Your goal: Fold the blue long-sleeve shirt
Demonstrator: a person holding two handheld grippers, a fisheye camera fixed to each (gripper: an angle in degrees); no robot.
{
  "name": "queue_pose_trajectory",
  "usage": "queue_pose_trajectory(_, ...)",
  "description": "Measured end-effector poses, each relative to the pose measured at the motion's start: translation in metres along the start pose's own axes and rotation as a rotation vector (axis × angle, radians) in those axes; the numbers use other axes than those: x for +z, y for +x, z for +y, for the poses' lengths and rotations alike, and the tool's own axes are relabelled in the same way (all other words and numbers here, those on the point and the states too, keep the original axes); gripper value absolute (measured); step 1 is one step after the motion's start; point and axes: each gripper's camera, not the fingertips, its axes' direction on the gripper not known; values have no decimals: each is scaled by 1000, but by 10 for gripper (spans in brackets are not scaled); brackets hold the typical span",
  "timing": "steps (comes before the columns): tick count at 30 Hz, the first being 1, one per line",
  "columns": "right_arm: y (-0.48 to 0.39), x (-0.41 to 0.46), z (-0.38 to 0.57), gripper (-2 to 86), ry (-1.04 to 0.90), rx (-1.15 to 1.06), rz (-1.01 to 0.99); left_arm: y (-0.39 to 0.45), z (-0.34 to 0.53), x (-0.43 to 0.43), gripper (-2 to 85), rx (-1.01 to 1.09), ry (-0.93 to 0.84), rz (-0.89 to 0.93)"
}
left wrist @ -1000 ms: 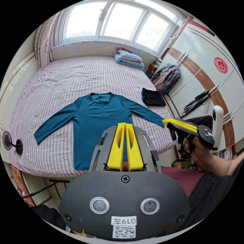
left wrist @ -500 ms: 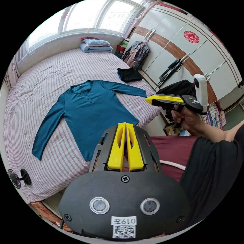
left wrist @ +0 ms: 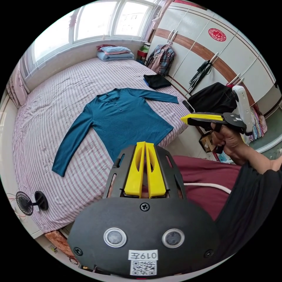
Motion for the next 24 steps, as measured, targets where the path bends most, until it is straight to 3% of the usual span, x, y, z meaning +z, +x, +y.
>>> queue_pose_trajectory(10,8,1,-57,-8,-30,36,79,-3,-31,-11,5,-26,-130,8)
queue_pose_trajectory(16,10,0,-124,-8,95,-38,93,-16,-80,-24,6,-133,-133,-19)
queue_pose_trajectory(24,-19,46,-211,-9,12,-257,41,-45,-121,-56,9,-215,-83,-175)
